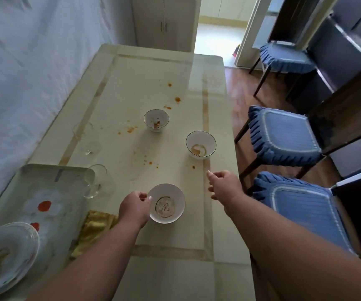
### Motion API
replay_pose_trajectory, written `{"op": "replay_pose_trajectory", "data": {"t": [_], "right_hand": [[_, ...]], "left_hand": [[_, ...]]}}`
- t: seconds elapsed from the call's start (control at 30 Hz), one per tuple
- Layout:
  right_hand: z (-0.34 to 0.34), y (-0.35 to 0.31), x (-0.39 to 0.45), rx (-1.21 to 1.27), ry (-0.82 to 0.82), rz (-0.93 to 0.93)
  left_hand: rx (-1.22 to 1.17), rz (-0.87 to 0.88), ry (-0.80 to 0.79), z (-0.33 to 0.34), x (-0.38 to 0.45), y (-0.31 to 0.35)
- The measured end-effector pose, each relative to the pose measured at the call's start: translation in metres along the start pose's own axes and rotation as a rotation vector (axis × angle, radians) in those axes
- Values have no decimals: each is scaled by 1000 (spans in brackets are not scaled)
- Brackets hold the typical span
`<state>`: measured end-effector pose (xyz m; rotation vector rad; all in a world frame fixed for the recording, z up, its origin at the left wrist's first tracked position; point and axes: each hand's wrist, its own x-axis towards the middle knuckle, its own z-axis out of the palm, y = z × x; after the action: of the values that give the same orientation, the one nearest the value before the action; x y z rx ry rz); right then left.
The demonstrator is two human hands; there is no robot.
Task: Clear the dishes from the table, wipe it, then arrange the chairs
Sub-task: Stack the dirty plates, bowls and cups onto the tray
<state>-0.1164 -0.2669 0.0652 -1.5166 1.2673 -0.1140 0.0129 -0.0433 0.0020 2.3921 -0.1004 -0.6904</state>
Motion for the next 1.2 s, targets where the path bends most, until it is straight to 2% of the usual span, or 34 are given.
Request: {"op": "replay_pose_trajectory", "data": {"t": [0.13, 0.4, 0.47, 0.8, 1.2], "right_hand": [[-7, 5, 20, 19, 1, 26], [-13, -12, 91, 245, -47, 216], [-13, -22, 109, 215, -101, 227], [11, -26, 172, 3, -93, 185], [4, -31, 167, -2, -105, 162]], "left_hand": [[-27, -43, 26, 3, 6, -3], [-221, -186, 96, 17, 15, 4], [-274, -207, 121, 23, 14, 10], [-608, -299, 243, 57, 2, 36], [-869, -429, 213, 61, 2, 31]]}}
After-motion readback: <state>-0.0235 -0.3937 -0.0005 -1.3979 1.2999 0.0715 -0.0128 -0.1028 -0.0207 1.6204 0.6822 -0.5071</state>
